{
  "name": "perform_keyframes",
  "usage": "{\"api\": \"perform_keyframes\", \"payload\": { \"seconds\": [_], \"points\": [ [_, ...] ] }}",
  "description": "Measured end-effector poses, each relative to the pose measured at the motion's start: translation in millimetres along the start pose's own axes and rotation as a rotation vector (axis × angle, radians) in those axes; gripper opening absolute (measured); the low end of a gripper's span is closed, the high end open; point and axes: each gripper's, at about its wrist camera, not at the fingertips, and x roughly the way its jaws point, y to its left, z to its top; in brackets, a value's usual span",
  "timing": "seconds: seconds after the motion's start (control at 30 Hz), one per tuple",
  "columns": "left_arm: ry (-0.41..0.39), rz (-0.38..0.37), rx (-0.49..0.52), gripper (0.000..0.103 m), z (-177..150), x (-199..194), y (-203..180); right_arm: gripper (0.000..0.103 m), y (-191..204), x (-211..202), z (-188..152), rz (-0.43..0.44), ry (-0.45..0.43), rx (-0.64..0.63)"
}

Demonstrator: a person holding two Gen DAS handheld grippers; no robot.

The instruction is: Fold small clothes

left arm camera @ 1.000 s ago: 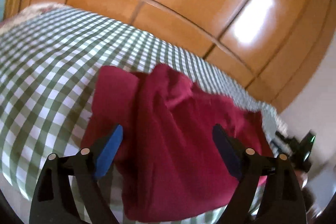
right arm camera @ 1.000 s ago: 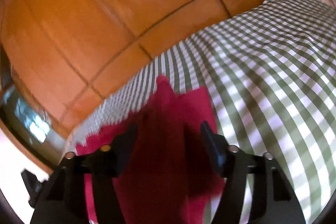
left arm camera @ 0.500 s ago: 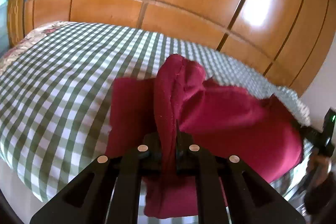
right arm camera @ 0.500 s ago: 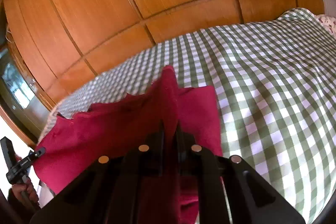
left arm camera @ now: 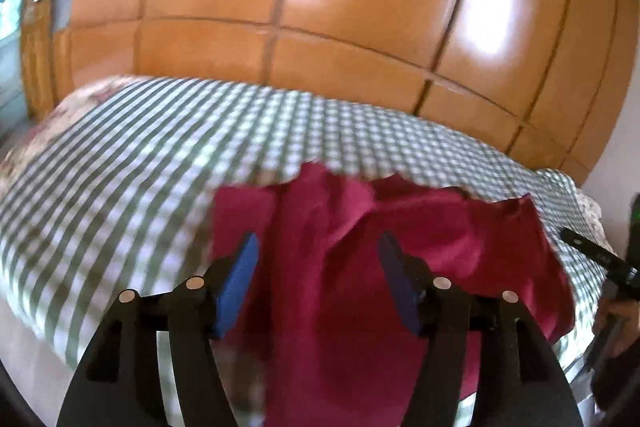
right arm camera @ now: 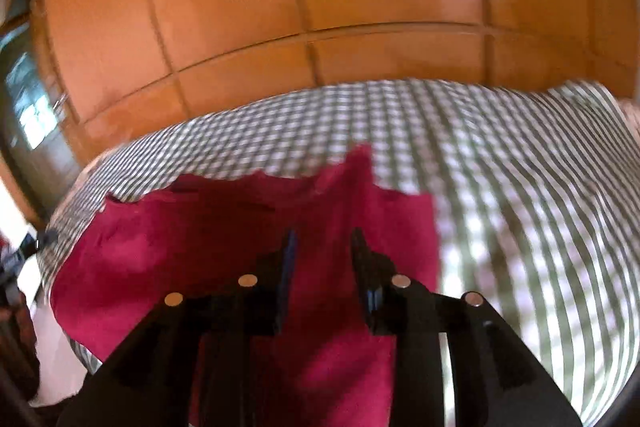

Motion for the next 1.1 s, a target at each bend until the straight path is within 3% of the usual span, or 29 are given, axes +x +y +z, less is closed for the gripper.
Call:
{"api": "perform_keyframes", "payload": {
  "seconds": [0.1, 0.2, 0.3, 0.43, 0.5, 0.6, 0.67, 0.73, 0.8, 0.87, 0.97, 1.1],
  "points": [
    [0.045, -0.010, 0.101, 0.061, 14, 27, -28, 0.024, 23, 37, 12, 0.021, 0.092, -0.092],
    [0.154, -0.003, 0.195, 0.061, 19, 68, -51, 0.023, 35, 88, 14, -0.037, 0.235, -0.176],
    [0.216, 0.040, 0.204, 0.061, 22, 108, -48, 0.025, 28, 113, 25, -0.084, 0.224, -0.162],
    [0.222, 0.162, 0.116, 0.061, 23, 154, -15, 0.025, -3, 127, 28, -0.114, 0.175, 0.017],
    [0.224, 0.121, 0.054, 0.062, 18, 161, 1, 0.021, -13, 125, 26, -0.084, 0.146, 0.066],
    [0.209, 0.112, 0.047, 0.063, 18, 159, 3, 0.020, -21, 122, 25, -0.073, 0.116, 0.095],
    [0.202, 0.088, 0.047, 0.067, 16, 155, 4, 0.027, -26, 113, 25, -0.028, 0.078, 0.120],
    [0.192, 0.046, 0.036, 0.075, 16, 151, 7, 0.048, -38, 84, 24, 0.012, -0.004, 0.189],
    [0.159, 0.016, 0.025, 0.079, 13, 139, 8, 0.049, -49, 49, 17, 0.026, -0.086, 0.246],
    [0.108, 0.010, 0.016, 0.084, 10, 119, 3, 0.050, -56, 20, 6, 0.026, -0.110, 0.273],
    [0.008, -0.006, 0.019, 0.087, -5, 79, -2, 0.050, -63, -16, -21, 0.054, -0.078, 0.300],
    [-0.039, -0.020, 0.046, 0.087, -33, 44, -10, 0.049, -62, -36, -57, 0.134, 0.007, 0.305]
  ]
}}
